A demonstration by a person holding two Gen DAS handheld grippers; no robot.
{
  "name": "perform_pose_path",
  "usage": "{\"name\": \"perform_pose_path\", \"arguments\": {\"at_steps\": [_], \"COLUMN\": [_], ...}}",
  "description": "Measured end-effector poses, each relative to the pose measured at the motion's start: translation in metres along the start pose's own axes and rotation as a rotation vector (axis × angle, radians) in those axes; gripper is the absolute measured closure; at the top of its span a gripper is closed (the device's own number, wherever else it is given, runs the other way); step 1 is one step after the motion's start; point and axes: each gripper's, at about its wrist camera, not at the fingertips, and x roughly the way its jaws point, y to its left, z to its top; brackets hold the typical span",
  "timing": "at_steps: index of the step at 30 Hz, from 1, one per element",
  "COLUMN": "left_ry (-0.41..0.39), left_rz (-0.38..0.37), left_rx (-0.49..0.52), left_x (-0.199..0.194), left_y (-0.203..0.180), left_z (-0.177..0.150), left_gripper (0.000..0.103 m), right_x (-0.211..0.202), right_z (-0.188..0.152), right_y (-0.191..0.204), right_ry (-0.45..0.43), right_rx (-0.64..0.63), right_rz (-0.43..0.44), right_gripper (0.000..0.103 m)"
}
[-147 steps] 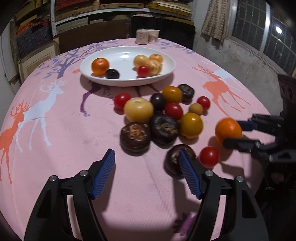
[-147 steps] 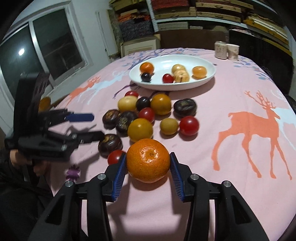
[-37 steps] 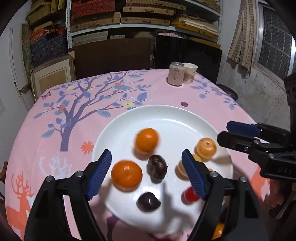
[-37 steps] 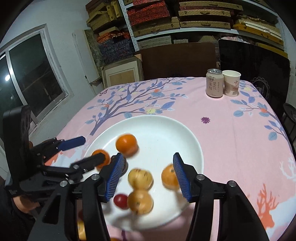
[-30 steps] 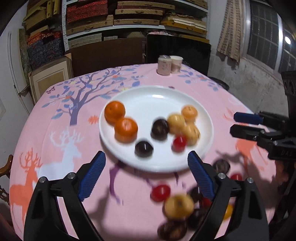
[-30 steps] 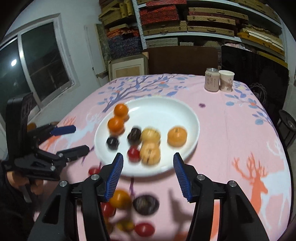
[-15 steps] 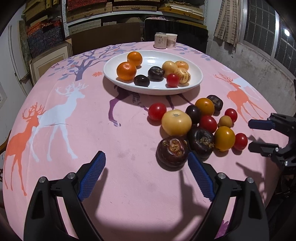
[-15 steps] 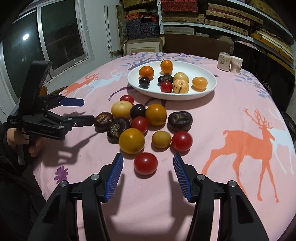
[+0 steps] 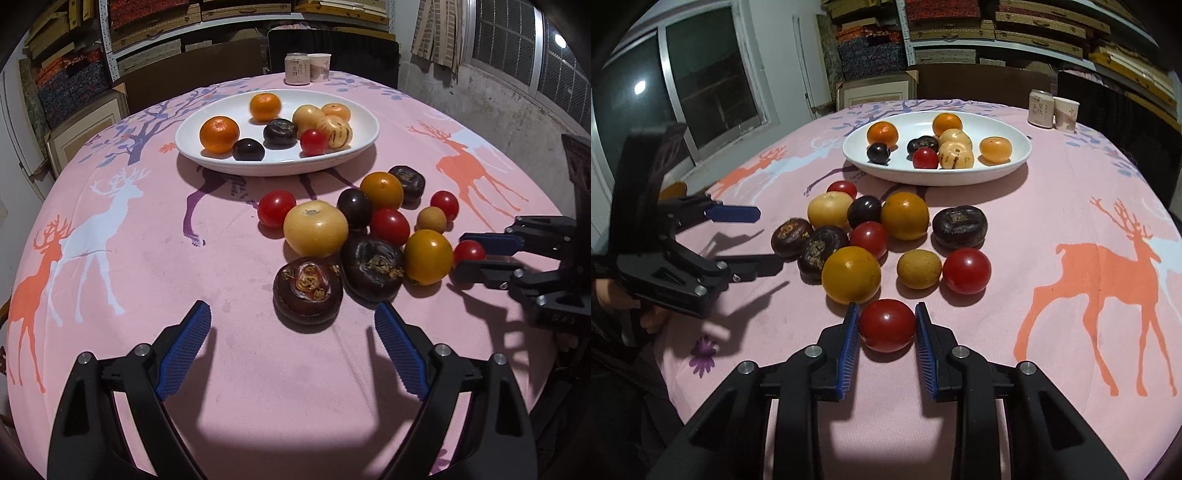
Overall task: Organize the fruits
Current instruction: 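Grasp a dark brown knobbly fruit with the left tool while the right tool grasps a red tomato, then carry the brown fruit and tomato onto the plate and open both tools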
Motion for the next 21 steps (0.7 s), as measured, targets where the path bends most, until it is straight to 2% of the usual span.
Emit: {"name": "perform_pose_path", "arguments": {"at_steps": [3, 4, 5, 8, 12, 14, 16, 17, 19, 21], "left_ry": [0.005, 0.004, 0.009, 0.034, 0.031, 0.035, 0.036, 0.036, 0.023, 0.009], "left_rz": [0.035, 0.045, 0.048, 0.028, 0.027, 0.031, 0.017, -0.011, -0.011, 0.013], "left_rx": [0.006, 0.010, 0.016, 0.020, 0.023, 0.013, -0.002, -0.009, 0.009, 0.019], "left_x": [0.004, 0.006, 0.007, 0.014, 0.018, 0.020, 0.021, 0.021, 0.019, 0.017], "left_y": [-0.002, -0.002, -0.003, -0.004, -0.006, -0.005, -0.001, 0.000, -0.004, -0.007], "left_z": [0.004, 0.005, 0.006, 0.007, 0.009, 0.011, 0.012, 0.012, 0.011, 0.010], "left_gripper": [0.016, 0.022, 0.034, 0.045, 0.045, 0.039, 0.039, 0.051, 0.062, 0.062], "right_x": [0.001, 0.001, 0.001, 0.000, 0.000, 0.000, 0.000, 0.000, 0.000, 0.000], "right_z": [0.000, 0.000, 0.000, 0.000, 0.000, 0.000, 0.000, 0.000, 0.000, 0.000], "right_y": [-0.002, -0.001, 0.000, -0.001, -0.004, -0.003, -0.003, -0.003, -0.004, -0.004], "right_ry": [0.001, 0.000, -0.001, -0.003, -0.003, -0.002, -0.003, -0.005, -0.007, -0.008], "right_rx": [0.006, 0.000, -0.004, 0.006, 0.018, 0.014, 0.014, 0.017, 0.022, 0.024], "right_rz": [0.010, 0.012, 0.013, 0.024, 0.037, 0.034, 0.033, 0.033, 0.035, 0.035], "right_gripper": [0.072, 0.072, 0.072, 0.072, 0.072, 0.072, 0.072, 0.072, 0.072, 0.072]}}
